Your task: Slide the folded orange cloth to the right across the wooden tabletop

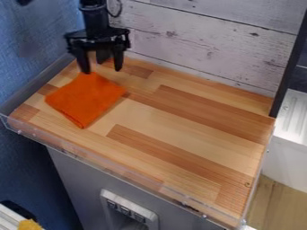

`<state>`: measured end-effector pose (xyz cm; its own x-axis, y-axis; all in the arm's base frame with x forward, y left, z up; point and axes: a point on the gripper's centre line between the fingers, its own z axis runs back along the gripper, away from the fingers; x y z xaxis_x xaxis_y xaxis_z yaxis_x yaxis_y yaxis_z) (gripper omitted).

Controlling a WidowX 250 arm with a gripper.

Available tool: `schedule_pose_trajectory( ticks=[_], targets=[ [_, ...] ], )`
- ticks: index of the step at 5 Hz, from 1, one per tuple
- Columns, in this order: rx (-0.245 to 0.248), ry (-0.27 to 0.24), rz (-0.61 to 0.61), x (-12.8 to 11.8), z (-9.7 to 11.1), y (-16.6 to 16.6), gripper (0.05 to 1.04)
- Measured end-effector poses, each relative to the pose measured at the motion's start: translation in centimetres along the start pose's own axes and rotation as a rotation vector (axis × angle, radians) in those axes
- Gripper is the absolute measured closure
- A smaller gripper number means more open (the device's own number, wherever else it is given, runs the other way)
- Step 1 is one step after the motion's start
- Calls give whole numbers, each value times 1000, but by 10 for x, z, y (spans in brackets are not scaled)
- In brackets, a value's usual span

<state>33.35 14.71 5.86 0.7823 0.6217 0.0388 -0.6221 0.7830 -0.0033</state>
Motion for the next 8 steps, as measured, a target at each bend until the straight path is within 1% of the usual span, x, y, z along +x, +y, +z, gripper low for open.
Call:
schedule_pose_trajectory(
  ticks=[1, 2, 4, 5, 6, 7, 8],
  targets=[
    [-4, -29, 107, -3, 4, 9, 95],
    [5, -31, 190, -7, 8, 14, 140],
    [50, -11, 301, -12, 9, 21, 714],
    [73, -3, 325, -14, 10, 24, 927],
    [86, 14, 328, -17, 9, 25, 1016],
    [98, 57, 313, -19, -2, 26, 1021],
    [94, 93, 318, -16, -9, 31, 1021]
  ],
)
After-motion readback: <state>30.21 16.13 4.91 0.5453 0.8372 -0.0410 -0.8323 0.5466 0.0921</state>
